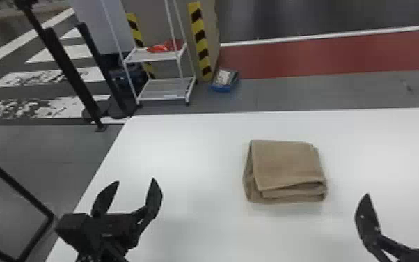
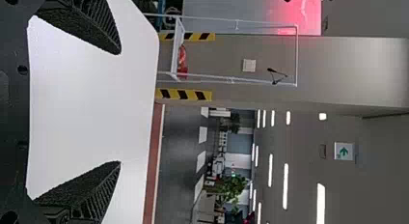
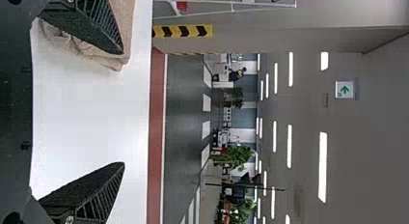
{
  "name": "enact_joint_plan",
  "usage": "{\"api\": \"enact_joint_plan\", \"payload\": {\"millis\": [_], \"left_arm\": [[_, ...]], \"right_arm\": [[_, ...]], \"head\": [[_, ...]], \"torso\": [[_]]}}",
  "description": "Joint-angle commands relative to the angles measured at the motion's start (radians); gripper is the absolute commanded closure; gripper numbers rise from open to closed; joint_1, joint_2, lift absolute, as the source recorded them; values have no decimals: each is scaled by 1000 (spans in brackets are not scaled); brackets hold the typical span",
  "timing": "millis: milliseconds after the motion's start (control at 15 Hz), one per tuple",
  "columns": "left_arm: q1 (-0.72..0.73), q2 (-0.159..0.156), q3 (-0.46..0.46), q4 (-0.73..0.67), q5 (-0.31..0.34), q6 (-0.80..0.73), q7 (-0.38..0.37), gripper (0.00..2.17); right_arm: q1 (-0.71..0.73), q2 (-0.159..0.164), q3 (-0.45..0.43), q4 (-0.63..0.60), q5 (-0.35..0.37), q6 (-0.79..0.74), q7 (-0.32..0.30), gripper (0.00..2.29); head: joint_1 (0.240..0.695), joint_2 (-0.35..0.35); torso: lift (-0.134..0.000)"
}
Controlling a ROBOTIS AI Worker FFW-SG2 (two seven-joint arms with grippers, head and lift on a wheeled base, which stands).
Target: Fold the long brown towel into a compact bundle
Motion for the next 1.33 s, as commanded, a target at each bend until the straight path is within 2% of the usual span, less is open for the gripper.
{"api": "enact_joint_plan", "payload": {"millis": [0,1267], "left_arm": [[2,-2,-6,-3,-4,0,0,56],[7,-5,-7,-8,-4,0,2,56]], "right_arm": [[-4,0,3,1,0,4,0,49],[-7,-2,5,4,-14,32,0,60]], "head": [[695,265],[695,262]], "torso": [[-119],[-119]]}}
